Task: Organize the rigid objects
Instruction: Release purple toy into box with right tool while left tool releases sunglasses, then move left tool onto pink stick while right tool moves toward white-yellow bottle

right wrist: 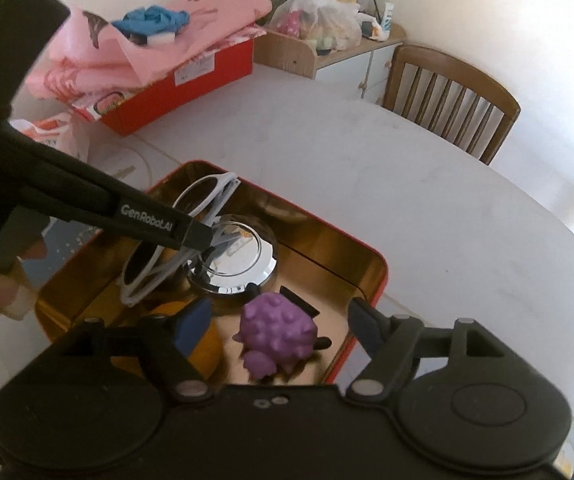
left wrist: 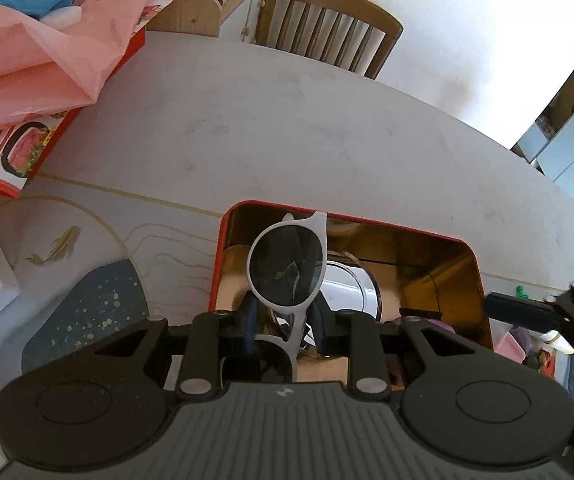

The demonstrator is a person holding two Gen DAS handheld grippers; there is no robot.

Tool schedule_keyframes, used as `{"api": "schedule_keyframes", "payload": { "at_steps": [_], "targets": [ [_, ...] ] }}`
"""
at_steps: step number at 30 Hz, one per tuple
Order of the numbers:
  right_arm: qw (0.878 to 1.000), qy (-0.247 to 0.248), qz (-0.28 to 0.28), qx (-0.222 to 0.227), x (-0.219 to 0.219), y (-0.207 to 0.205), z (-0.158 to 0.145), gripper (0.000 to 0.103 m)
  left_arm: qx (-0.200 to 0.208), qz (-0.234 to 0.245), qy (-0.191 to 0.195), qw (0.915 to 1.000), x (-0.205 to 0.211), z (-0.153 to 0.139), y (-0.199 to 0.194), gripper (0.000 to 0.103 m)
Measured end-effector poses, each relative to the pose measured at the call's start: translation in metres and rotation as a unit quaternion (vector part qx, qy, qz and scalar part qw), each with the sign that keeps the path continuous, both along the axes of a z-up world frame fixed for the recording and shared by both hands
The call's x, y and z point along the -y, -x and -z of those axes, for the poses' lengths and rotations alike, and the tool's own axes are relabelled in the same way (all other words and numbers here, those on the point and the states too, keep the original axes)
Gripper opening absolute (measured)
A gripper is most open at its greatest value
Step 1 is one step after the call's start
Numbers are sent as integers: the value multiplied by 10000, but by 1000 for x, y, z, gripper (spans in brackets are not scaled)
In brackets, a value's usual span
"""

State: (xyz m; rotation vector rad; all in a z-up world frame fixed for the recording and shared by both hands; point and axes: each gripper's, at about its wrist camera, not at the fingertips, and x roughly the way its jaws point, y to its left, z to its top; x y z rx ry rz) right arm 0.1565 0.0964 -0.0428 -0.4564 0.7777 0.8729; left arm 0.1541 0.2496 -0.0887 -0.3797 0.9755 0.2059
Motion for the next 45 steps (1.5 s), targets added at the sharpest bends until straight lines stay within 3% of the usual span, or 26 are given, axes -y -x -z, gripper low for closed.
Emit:
{"api": "schedule_keyframes", "payload": {
  "at_steps": [5,8,14,27,30,35,40,45],
  "targets": [
    [9994,-295,136,-131,19,6,-9,81,-3,-37,66,10000,0,-1,5,27],
    [9988,-437,180,-141,29,12,-15,83,12,-22,94,10000,2,-3,9,33],
    [9960,-747,430,-254,54,17,-28,83,188,29,26,9998,15,-15,20,58],
    [9859,-1294,1006,-342,130,27,-57,92,706,462,-565,9948,70,-62,50,59],
    [9837,-1368,1125,-323,154,29,-61,95,794,590,-601,9933,89,-69,55,65],
    [9803,-1398,1364,-294,196,28,-59,99,858,786,-601,9914,120,-74,59,69],
    [9788,-1313,1547,-290,234,23,-53,101,908,957,-561,9897,152,-74,59,79],
    [9773,-1215,1722,-210,265,12,-47,101,899,1064,-620,9883,181,-68,55,80]
  ]
}}
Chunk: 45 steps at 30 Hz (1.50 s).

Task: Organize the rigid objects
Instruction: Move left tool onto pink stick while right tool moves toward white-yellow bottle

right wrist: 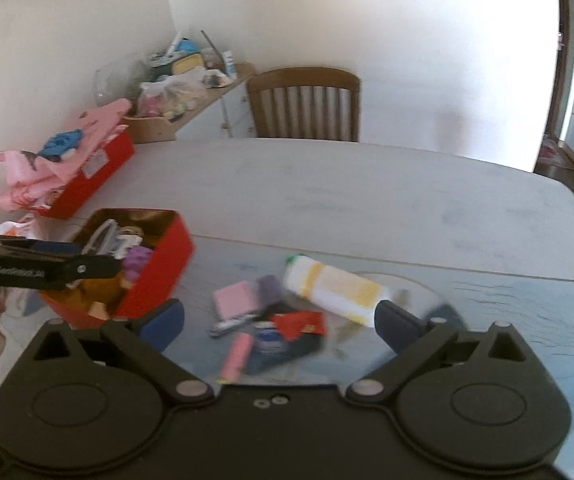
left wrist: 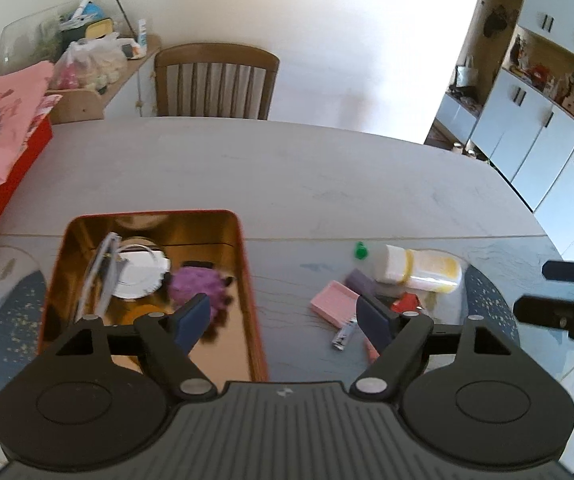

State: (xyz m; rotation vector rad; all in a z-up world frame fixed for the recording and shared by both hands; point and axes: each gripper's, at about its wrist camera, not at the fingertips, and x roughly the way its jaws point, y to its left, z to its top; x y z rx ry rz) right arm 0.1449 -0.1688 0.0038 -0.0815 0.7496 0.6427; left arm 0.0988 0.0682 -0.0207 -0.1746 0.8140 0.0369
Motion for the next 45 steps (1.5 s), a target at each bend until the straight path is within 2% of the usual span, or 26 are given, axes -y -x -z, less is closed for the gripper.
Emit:
{"api": "schedule_keyframes", "payload": {
  "at_steps": [8,19,23,30,37,42,45],
  "targets": [
    [9999,164,-16,-49,29,-29,14,101,-227,141,-54,9996,49,25,-9,80],
    [9938,604,-934,-94,16,-82,41,100,-631,-66,-121,9979,85,64,-24,80],
    [9875,870,-1301,-199,0,-100,53,93,-751,-149,-156,9969,95,75,-29,80],
    [9807,1081,-1570,-427,-20,-130,72,83,-932,-370,-160,9948,101,89,-36,80],
    [9719,1180,-1961,-543,-33,-138,84,71,-1031,-446,-148,9936,103,100,-44,80],
    [9688,1125,-2132,-575,-36,-140,88,65,-1042,-377,-294,9934,111,105,-46,79],
    [9685,1051,-2176,-606,-35,-140,88,62,-1022,-314,-364,9936,116,106,-48,67]
  ]
}}
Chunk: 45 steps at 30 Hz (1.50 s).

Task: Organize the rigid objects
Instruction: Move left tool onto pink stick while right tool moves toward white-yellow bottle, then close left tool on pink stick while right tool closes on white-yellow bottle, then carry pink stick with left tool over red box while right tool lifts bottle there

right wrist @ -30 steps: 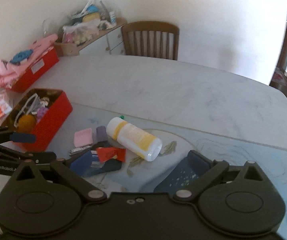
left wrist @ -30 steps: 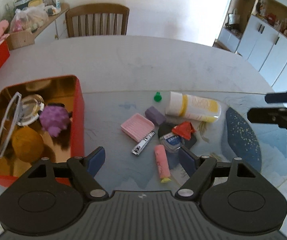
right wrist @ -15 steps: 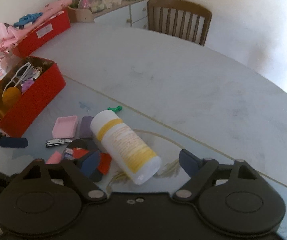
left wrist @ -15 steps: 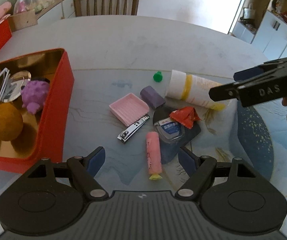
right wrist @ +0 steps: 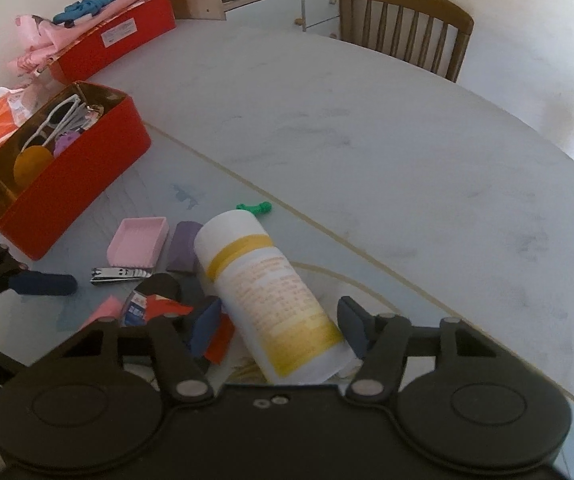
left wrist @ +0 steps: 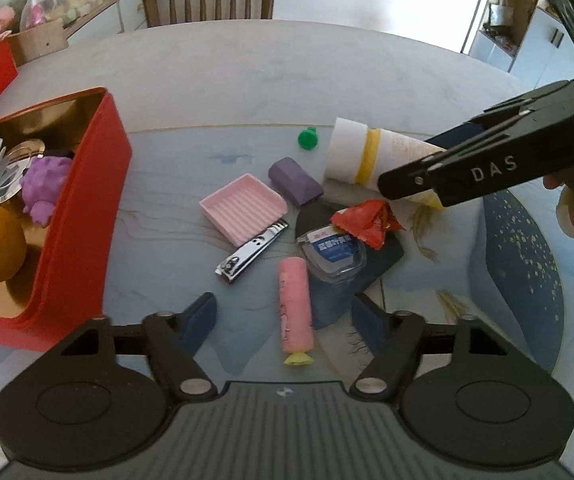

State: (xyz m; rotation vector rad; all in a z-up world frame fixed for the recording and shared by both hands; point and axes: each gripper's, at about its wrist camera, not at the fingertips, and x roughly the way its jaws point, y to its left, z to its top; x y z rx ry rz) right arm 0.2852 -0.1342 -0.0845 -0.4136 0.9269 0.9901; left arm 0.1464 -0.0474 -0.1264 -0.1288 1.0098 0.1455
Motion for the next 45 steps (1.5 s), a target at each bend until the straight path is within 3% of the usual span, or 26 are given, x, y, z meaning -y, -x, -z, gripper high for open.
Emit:
{"api": "schedule_keyframes", "payload": {
  "at_steps": [3,7,12,22,45],
  "targets": [
    [10000,-56,-30,-27,0,1,-1,56,24,17,-65,10000,3,-1,0,57],
    [9999,-155,6,-68,2,2,-2,49,42,47,-91,9999,5,-4,0,32],
    [9996,-203,171,-4,5,7,-4,45,28,152,-192,9997,12,-5,0,18],
    [9933,-490,1038,-161,40,20,-15,44,82,-65,35,9999,2,-7,2,16],
    [9863,-845,1409,-120,80,89,-42,43,265,-208,430,9985,-15,-27,23,16]
  ]
}}
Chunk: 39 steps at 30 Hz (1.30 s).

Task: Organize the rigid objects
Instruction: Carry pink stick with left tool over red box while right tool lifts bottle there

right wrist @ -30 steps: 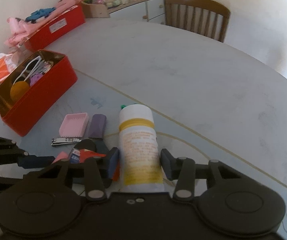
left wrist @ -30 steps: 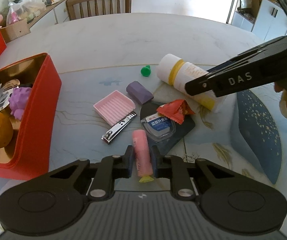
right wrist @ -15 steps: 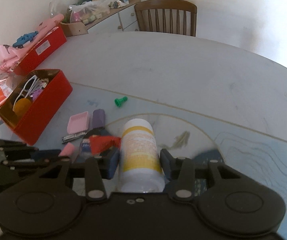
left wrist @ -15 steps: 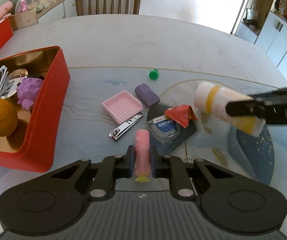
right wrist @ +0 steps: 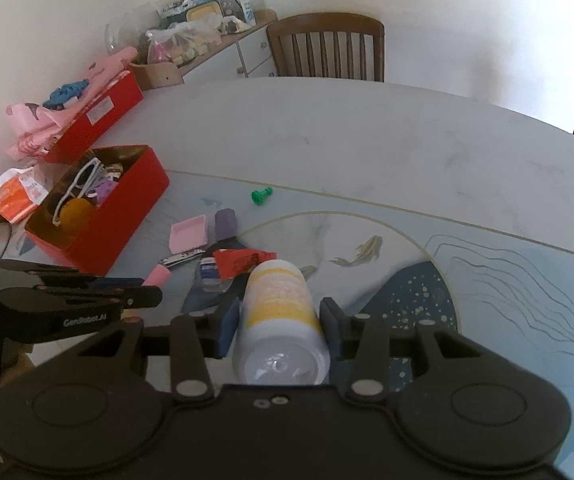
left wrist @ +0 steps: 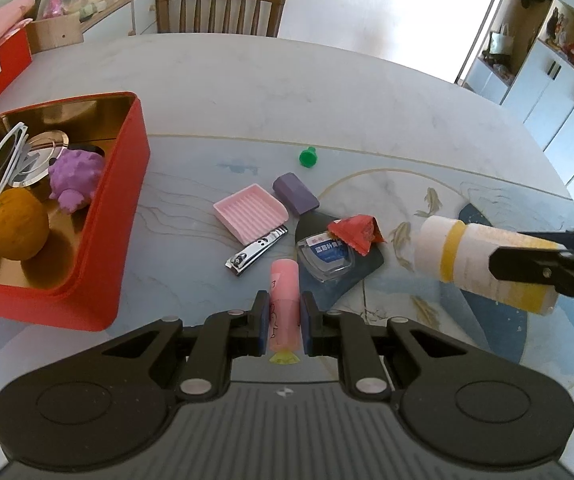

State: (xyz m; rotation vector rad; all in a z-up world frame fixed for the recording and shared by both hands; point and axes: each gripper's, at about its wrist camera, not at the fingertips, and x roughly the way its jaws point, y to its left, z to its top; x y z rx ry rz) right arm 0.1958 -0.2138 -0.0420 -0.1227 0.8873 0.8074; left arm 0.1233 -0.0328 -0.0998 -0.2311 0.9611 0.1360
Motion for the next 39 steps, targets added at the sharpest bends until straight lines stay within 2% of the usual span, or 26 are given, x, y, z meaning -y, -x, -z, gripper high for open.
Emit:
{"api": "schedule_keyframes", "payload": {
  "at_steps": [13,21,27,29,31,34,36,38,39],
  "targets": [
    [9994,-275,60,198,-15,22,-28,43,172,-53,255,9995,-24,-29,16,16],
    [9986,-354,-37,387,-55,33,-46,43,345,-105,211,9991,-58,-52,20,16],
    [9973,-409,-223,573,-96,42,-58,39,510,-183,147,9984,-96,-67,23,16],
    [9976,-342,-253,542,-111,42,-55,5,475,-207,114,9986,-108,-68,24,16],
    [9984,-381,-250,329,-122,37,-52,0,477,-225,77,9986,-119,-70,25,16],
    [9980,-158,-342,509,-135,37,-48,3,516,-246,88,9983,-136,-72,28,16],
    [9985,-153,-459,246,-132,36,-47,12,539,-226,108,9982,-145,-73,29,16],
    [9978,-96,-625,180,-127,44,-48,25,578,-195,155,9980,-151,-74,33,16],
    [9963,-31,-854,87,-125,50,-46,29,595,-185,178,9979,-152,-73,34,16]
  ]
}}
